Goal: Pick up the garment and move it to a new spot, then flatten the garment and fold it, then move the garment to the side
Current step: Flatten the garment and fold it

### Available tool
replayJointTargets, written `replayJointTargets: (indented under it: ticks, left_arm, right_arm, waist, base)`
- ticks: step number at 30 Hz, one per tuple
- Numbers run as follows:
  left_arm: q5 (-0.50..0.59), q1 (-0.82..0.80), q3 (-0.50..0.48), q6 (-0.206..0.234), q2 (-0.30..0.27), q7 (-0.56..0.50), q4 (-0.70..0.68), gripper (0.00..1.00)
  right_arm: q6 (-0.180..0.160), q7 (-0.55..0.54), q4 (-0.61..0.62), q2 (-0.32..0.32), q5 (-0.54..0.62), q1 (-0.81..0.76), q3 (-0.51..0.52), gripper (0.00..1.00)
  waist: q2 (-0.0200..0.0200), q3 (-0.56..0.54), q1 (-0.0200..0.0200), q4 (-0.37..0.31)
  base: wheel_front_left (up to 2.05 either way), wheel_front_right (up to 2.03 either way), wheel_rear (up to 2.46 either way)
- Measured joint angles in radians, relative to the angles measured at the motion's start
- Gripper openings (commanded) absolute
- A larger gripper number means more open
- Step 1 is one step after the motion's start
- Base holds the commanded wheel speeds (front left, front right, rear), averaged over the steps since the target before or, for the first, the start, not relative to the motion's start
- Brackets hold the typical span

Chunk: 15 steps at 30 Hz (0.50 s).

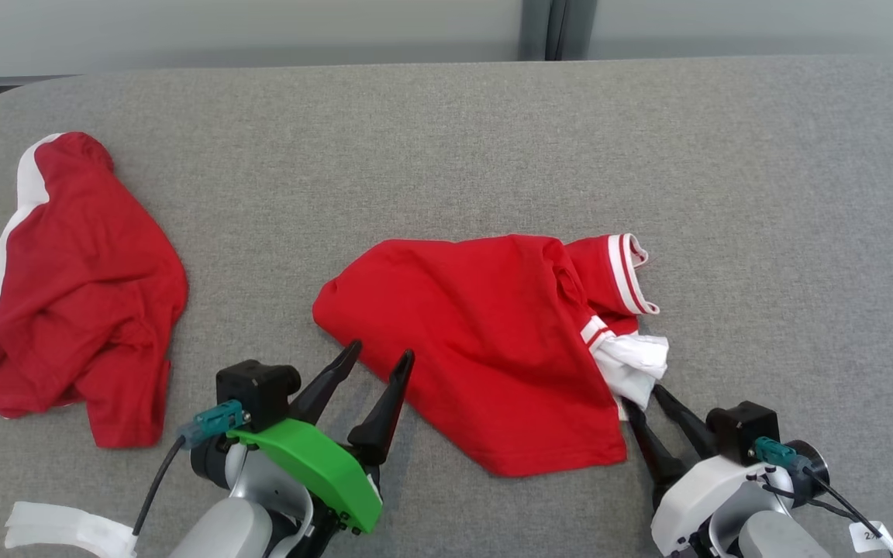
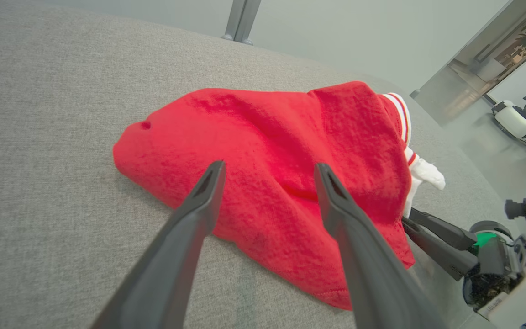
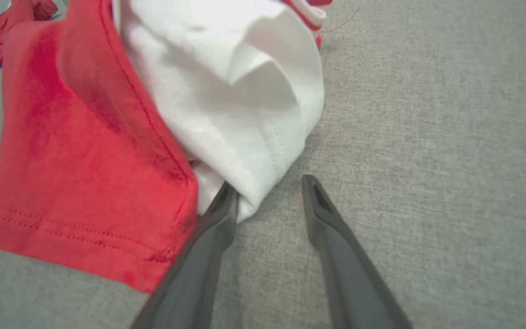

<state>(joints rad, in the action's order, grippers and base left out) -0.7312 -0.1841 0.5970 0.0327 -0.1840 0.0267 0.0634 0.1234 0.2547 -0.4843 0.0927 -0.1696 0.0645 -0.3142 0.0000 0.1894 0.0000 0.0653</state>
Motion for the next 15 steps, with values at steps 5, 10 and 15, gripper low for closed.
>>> replayJointTargets:
  ticks: [5, 10, 15]
  left_arm:
    - [0.0, 0.0, 0.002, 0.0, 0.002, -0.001, -0.001, 1.0]
    - [0.0, 0.0, 0.004, 0.001, 0.003, -0.001, 0.007, 1.0]
    - [-0.001, 0.002, -0.004, 0.007, 0.004, 0.001, 0.014, 1.0]
  right_arm:
    - [0.0, 0.0, -0.007, -0.001, -0.017, 0.021, -0.024, 0.0]
    - [0.0, 0.0, 0.069, 0.014, -0.016, 0.05, -0.027, 0.0]
    - [0.0, 0.0, 0.199, 0.082, -0.002, 0.114, -0.107, 0.0]
  waist:
    - [0.0, 0.002, 0.0, 0.008]
    - [0.0, -0.005, 0.0001, 0.014]
    - [0.0, -0.02, 0.0, 0.013]
  base:
    - [0.0, 0.0, 0.0]
    - [0.0, 0.0, 0.0]
    - [0.0, 0.0, 0.0]
